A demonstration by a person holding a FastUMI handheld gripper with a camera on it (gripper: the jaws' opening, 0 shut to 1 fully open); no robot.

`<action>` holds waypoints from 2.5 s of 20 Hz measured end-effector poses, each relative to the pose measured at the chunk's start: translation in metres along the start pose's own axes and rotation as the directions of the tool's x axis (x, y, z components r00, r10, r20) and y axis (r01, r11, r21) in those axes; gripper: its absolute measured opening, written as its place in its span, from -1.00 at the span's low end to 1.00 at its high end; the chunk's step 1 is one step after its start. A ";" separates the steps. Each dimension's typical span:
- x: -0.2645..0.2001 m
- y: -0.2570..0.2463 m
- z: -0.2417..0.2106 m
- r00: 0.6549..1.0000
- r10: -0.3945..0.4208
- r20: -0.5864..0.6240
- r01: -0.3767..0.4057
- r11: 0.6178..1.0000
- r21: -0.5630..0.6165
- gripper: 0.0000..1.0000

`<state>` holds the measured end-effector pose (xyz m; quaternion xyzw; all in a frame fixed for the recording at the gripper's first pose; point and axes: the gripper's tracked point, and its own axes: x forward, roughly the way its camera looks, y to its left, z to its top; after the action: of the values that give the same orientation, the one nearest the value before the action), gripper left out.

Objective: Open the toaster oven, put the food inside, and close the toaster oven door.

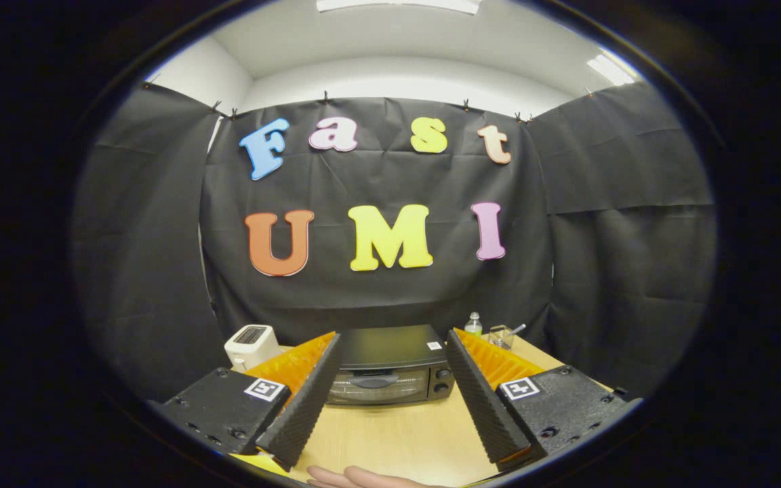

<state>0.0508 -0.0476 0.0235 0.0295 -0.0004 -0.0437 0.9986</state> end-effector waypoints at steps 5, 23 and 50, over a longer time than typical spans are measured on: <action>0.056 0.004 -0.009 1.000 0.005 0.007 -0.004 1.000 -0.030 1.00; 0.234 0.015 -0.151 0.985 -0.001 -0.170 -0.005 0.999 -0.039 1.00; 0.177 0.010 -0.254 0.934 0.053 -0.353 -0.068 0.997 -0.030 1.00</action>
<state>0.2289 -0.0379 -0.2293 0.0160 0.1781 -0.0068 0.9839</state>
